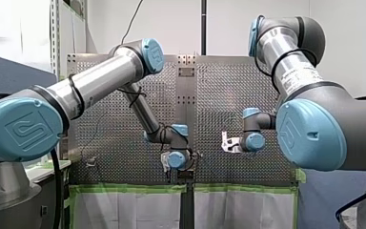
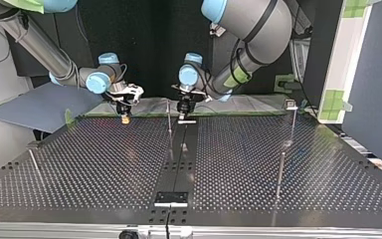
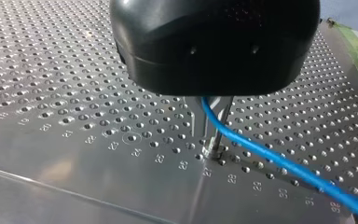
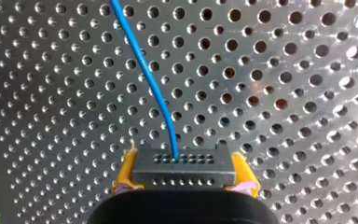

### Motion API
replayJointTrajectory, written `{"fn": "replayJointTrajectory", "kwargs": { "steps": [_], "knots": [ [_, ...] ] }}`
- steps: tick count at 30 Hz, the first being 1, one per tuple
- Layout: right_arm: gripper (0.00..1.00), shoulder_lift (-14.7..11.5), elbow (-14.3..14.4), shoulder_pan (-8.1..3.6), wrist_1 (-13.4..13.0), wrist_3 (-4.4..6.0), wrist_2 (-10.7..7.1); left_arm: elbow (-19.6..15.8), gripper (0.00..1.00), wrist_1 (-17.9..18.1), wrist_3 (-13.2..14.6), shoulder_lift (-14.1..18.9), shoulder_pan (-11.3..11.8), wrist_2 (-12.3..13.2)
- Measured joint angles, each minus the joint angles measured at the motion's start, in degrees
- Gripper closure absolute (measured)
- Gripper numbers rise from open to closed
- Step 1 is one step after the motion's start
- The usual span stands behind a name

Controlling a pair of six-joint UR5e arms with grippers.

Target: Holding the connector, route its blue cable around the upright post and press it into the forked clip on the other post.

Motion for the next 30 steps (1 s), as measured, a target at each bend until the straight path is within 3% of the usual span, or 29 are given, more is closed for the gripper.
{"fn": "replayJointTrajectory", "kwargs": {
  "steps": [5,6,7,8,9,11,12,14,21,30],
  "knots": [
    [1.00,0.0,0.0,0.08,0.3,-0.18,-0.03,0.0,1.00,-0.1,-1.1,0.0,0.0,-0.2],
    [1.00,0.0,0.0,0.11,0.4,-0.24,-0.03,0.0,0.76,-0.1,-1.2,0.0,0.0,-0.4],
    [1.00,0.0,0.0,0.14,0.5,-0.27,-0.04,0.0,0.76,-0.1,-1.3,0.0,0.0,-0.6],
    [1.00,0.0,0.0,0.16,0.5,-0.30,-0.03,0.0,0.57,-0.1,-1.1,0.0,-0.1,-0.9],
    [1.00,0.0,0.0,0.18,0.6,-0.34,-0.04,0.0,0.57,-0.1,-0.9,0.0,-0.1,-1.0],
    [1.00,0.0,0.0,0.19,0.7,-0.39,-0.04,0.0,0.15,-0.3,-0.4,0.0,-0.2,-1.3],
    [1.00,0.1,0.0,0.20,0.7,-0.41,-0.04,0.0,0.15,-0.4,-0.2,0.0,-0.2,-1.4],
    [1.00,0.1,0.0,0.25,0.7,-0.43,-0.04,0.0,0.00,-1.0,0.1,0.0,-0.2,-1.9],
    [1.00,0.1,0.0,0.35,0.9,-0.45,-0.04,0.5,0.00,-4.0,0.7,0.1,-0.2,-1.8],
    [1.00,0.1,0.0,0.52,1.3,-0.54,-0.04,1.4,0.00,-8.5,1.9,0.1,0.1,1.8]
  ]
}}
